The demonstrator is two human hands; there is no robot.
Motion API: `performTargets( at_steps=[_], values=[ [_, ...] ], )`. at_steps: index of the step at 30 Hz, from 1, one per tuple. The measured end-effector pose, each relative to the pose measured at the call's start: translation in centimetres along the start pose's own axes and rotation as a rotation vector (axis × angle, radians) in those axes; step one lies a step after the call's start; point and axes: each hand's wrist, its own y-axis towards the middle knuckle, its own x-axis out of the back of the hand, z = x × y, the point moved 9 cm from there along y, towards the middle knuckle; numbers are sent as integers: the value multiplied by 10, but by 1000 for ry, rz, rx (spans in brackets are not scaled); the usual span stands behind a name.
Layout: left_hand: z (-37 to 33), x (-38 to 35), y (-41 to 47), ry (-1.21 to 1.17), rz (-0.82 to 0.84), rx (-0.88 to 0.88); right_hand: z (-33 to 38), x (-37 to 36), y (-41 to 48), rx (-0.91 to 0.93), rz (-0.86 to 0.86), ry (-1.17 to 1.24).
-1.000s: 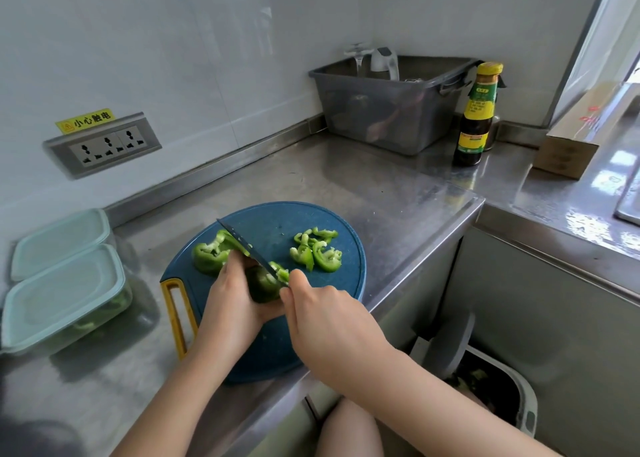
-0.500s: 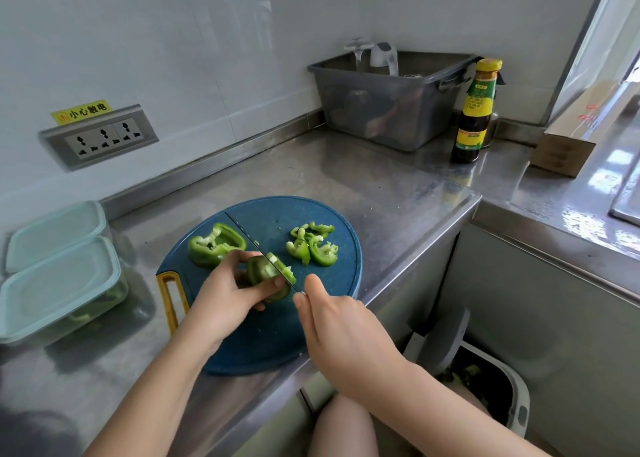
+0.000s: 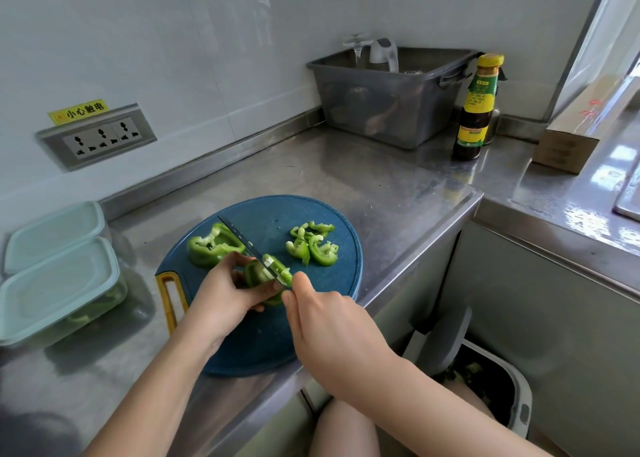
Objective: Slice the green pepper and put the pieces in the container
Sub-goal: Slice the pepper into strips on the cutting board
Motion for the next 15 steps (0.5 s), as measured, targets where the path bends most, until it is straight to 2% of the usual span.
performTargets(
  at_steps=[9,15],
  values=[
    [2,1,0,-59,-23,28,-5,-5,-16,-39,53,-36],
    [-8,-2,-3,23,-4,-42,-5,-10,-9,-98,73,1]
  ],
)
